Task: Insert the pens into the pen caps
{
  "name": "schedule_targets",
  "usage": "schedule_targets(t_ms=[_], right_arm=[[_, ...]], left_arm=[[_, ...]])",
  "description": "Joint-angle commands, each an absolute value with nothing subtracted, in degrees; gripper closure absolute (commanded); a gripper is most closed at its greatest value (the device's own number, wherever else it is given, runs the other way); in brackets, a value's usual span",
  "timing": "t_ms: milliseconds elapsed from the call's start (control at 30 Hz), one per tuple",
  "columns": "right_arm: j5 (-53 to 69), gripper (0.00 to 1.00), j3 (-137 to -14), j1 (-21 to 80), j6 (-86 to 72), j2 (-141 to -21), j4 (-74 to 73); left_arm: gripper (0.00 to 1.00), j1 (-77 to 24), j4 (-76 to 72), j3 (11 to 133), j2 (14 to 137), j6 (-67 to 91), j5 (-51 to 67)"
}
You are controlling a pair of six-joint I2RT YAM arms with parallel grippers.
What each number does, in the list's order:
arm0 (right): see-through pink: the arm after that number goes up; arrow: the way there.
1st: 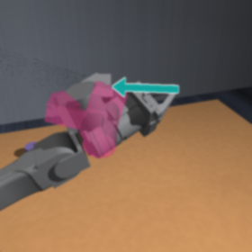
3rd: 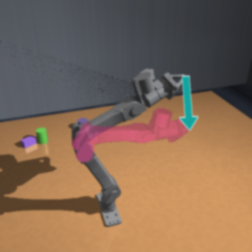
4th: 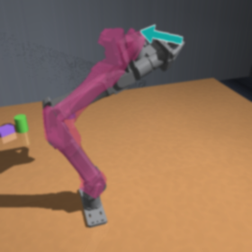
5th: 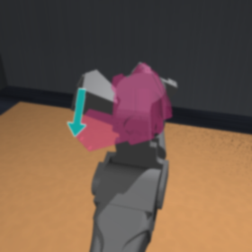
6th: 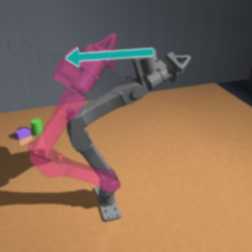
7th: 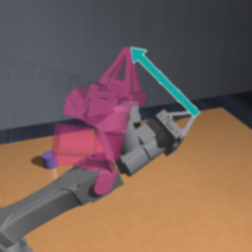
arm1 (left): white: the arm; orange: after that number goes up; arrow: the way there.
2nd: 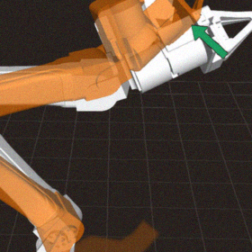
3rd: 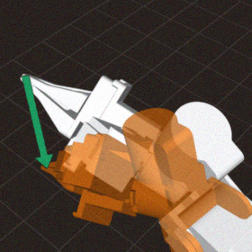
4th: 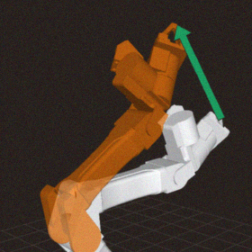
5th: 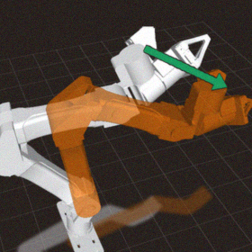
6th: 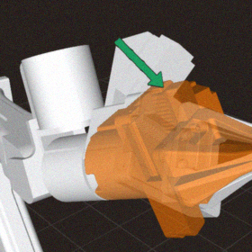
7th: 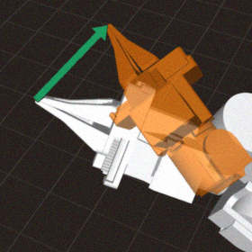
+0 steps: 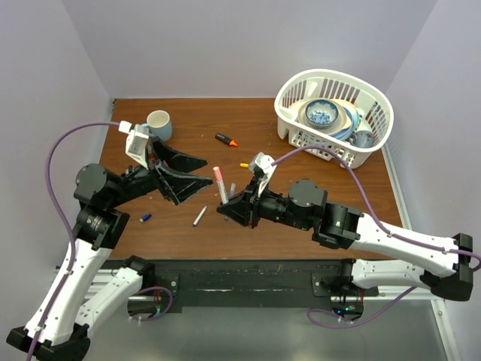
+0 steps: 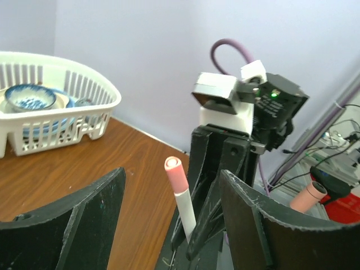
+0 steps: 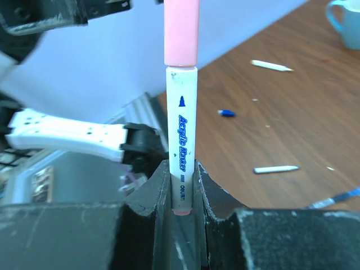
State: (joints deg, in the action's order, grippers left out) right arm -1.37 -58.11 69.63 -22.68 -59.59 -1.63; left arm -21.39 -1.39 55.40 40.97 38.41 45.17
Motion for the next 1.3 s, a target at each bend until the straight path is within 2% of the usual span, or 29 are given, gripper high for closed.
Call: schedule_targets(t_ms=[0, 133, 433, 733, 1267], right_arm=[[5.4, 1.0, -57.0, 69.6, -25.2, -58.9, 4.0], [6.1, 1.0, -56.9, 69.6, -25.9, -59.7, 5.4], [7.0, 1.0, -57.3, 69.6, -27.1, -62.6, 8.1], [6.5, 1.0, -57.1, 69.6, -27.3, -62.8, 8.0], [5.7, 1.0, -56.6, 69.6, -27.4, -62.6, 7.2]], left_arm=[[0.27, -21.5, -15.8, 53.4, 41.8, 44.3, 50.9], [0.27, -21.5, -23.3, 51.5, 42.5, 48.2, 52.9], [0.31, -21.4, -19.4, 51.0, 43.1, 46.4, 51.9], [0.4, -21.4, -17.2, 50.4, 43.2, 45.2, 51.3], [0.47, -21.4, -25.2, 47.6, 44.6, 51.8, 51.9]])
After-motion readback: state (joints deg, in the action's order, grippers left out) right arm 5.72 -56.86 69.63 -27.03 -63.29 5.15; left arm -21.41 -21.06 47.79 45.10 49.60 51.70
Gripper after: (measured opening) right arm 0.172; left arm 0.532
